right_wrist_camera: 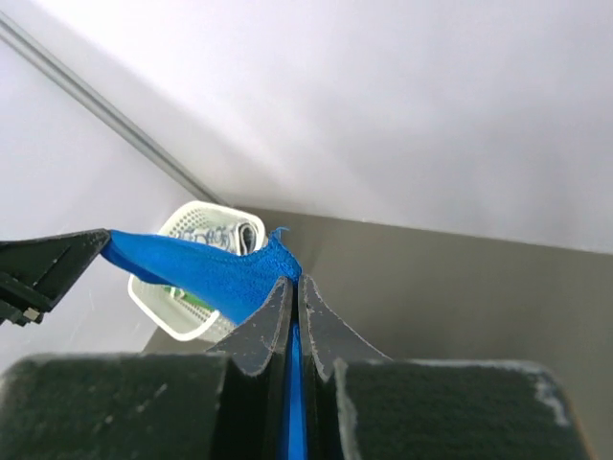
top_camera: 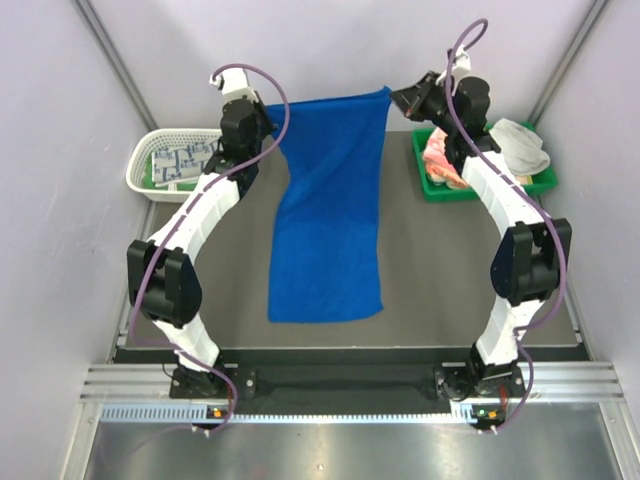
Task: Fold and stack the towels
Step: Fold the towel
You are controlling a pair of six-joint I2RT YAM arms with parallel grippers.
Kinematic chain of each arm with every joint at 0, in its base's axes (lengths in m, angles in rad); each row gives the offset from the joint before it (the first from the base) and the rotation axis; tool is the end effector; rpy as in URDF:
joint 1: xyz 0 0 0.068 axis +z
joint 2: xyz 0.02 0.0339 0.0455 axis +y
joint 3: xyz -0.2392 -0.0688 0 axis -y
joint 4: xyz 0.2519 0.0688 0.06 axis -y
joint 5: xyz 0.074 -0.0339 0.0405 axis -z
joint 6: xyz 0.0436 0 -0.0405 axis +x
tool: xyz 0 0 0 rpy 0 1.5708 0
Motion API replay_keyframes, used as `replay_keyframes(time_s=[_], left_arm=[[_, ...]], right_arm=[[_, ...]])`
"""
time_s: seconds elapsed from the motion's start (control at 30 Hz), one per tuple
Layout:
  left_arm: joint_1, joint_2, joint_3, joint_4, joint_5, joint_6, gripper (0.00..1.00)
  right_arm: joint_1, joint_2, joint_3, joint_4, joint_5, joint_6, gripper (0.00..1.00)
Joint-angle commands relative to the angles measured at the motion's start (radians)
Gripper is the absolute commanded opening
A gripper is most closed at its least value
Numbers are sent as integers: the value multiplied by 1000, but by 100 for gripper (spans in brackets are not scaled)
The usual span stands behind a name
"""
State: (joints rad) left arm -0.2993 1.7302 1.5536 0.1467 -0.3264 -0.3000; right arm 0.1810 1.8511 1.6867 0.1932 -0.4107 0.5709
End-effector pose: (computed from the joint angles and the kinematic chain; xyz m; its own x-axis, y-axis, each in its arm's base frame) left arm 0.4167 -0.1139 0.3610 -0.0193 -0.2870 -0.9577 -0.0342 0.9576 -0.2862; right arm 0.4478 0.0996 0.3646 -0.2775 0.4529 -0.8473 -0.4845 0.6956 0.5305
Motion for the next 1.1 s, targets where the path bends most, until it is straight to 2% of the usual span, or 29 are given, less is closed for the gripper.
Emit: replay_keyframes(time_s=[0.0, 0.23, 0.6, 0.9, 1.07], left_arm=[[12, 17, 57, -18, -62, 47, 0], [14, 9, 49, -29, -79, 58, 0], [17, -14, 19, -39, -63, 64, 0], [15, -118, -114, -55, -43, 30, 0], [15, -198, -272, -53, -10, -36, 0]], right_arm=[[-9, 14, 39, -11, 47, -34, 0], [-6, -16, -82, 25, 32, -36, 0], [-3, -33, -128, 38, 27, -34, 0], [3, -125, -309, 69, 27, -8, 0], [15, -191, -452, 80, 20, 15, 0]])
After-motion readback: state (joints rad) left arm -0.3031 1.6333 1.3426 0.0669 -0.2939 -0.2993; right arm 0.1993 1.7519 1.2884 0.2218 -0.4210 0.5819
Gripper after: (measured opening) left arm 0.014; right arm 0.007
